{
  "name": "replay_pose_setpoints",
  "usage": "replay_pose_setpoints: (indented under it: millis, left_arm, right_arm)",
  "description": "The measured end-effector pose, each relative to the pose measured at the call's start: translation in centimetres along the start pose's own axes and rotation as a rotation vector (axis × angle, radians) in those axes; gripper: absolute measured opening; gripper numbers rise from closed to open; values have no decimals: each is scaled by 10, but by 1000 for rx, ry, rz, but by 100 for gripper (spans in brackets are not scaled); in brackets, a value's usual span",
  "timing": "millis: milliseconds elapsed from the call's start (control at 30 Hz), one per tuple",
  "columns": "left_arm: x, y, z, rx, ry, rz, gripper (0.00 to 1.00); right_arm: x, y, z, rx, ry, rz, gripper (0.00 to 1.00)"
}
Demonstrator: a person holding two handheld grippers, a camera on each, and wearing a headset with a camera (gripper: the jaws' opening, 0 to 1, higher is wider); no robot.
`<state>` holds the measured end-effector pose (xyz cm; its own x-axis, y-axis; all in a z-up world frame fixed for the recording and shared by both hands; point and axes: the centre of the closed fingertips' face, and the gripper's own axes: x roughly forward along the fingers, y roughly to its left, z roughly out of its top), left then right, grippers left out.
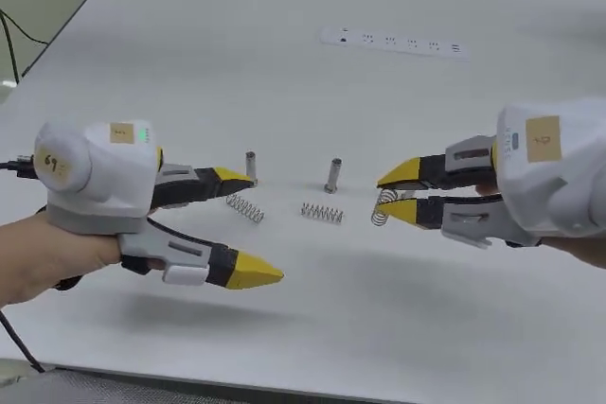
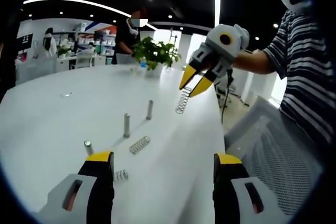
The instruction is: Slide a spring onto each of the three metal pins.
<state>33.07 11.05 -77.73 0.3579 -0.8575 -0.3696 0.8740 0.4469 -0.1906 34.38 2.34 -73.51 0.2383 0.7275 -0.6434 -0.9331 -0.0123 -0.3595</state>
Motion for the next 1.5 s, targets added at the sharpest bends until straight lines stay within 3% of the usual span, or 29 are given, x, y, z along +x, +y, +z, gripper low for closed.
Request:
replay_pose_setpoints:
  millis: [300, 533, 833, 1200, 1500]
  left_arm:
    - [-15, 19, 0, -25, -35, 89, 98]
    - [-27, 31, -4, -42, -45, 134, 98]
    - [-30, 31, -10, -51, -36, 143, 98]
    - [-33, 35, -9, -56, -41, 156, 98]
    - [-34, 37, -10, -57, -34, 163, 98]
  right_arm:
    - [-3, -8, -8, 19, 10, -27, 7]
    - [-5, -13, -17, 29, 30, -41, 7]
    - [-10, -28, -36, 76, 55, -70, 7]
    - [-17, -44, -61, 130, 92, -104, 7]
    - [-21, -64, -70, 161, 100, -145, 7]
